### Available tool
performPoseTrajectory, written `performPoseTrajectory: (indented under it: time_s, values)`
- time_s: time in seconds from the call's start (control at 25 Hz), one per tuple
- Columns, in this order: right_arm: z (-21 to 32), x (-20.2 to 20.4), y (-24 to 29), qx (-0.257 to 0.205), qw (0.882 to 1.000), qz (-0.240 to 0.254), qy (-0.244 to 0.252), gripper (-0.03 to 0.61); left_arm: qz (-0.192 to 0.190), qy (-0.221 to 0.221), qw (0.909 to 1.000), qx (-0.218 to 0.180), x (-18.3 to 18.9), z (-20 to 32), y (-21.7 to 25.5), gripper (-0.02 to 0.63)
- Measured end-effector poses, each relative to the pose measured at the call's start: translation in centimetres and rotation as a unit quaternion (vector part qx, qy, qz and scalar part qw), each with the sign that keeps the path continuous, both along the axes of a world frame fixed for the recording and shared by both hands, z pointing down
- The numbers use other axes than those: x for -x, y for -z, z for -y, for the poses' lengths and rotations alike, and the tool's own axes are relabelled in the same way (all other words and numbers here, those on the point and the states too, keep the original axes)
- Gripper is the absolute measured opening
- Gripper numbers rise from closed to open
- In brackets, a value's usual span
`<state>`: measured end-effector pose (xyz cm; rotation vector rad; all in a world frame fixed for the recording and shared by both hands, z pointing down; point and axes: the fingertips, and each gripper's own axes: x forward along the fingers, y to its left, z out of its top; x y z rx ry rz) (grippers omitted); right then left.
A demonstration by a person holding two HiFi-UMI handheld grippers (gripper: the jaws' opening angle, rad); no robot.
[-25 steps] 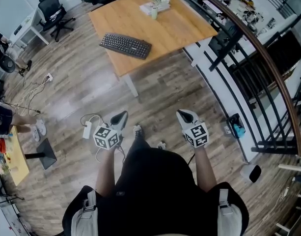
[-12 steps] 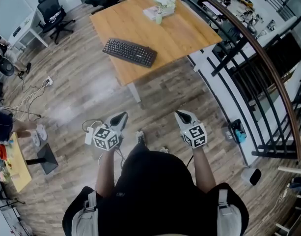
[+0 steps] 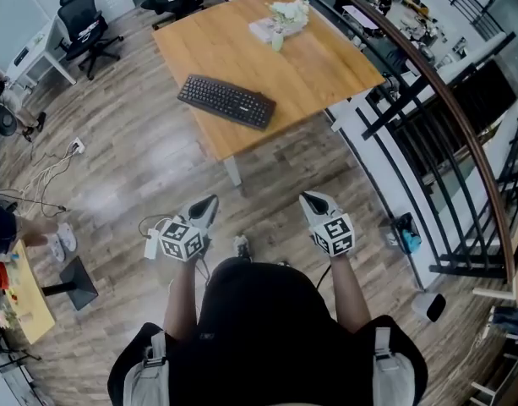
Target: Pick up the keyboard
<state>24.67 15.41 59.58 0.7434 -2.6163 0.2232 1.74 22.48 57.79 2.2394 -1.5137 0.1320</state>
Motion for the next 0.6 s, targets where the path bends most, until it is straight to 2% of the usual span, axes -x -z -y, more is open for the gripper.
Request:
performPoseTrajectory:
  time_s: [0.36,0.6]
  values:
    - [2.5,5.1,-0.5,-0.007,1.0,-0.009,0.001,0.005,-0.004,0.004,1.0,-0.006,5.7,3.0,-0.4,0.011]
    - [4.3,6.9,-0.8,-0.01,1.0,-0.01,-0.011,0.005,-0.004,-0.004,1.0,-0.005,7.9,5.1,-1.0,0.012]
